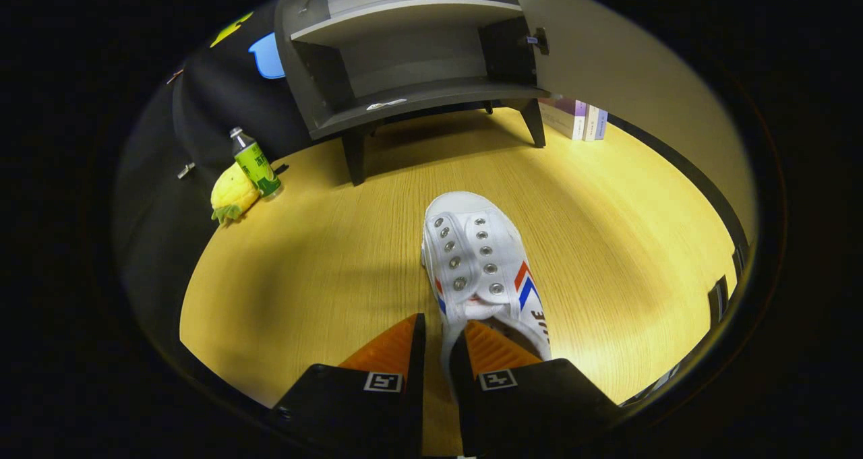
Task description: Open the shoe cabinet door, grab the shoes and put them into the shoe cabinet, then close the shoe cabinet door.
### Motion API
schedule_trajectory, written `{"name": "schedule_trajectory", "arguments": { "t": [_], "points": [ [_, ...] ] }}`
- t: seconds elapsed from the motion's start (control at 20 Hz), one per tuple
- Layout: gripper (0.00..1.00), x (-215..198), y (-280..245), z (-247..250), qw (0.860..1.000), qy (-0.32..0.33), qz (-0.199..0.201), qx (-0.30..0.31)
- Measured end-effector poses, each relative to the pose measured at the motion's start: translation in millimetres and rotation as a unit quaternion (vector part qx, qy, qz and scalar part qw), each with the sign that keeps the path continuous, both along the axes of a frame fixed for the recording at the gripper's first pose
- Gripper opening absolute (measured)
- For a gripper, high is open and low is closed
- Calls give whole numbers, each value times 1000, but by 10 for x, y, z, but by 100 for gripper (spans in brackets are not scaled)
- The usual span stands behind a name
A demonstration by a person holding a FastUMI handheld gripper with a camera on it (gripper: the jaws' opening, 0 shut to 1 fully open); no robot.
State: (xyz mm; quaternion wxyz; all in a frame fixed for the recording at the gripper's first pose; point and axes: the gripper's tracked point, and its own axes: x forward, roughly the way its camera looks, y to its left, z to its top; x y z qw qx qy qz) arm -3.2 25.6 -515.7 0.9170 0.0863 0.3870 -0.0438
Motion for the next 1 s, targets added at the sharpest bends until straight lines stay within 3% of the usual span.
{"name": "schedule_trajectory", "arguments": {
  "t": [0.6,1.0],
  "points": [
    [26,201,-13,60,999,-46,-13,-16],
    [20,368,-119,37,997,-54,-33,-40]
  ]
}}
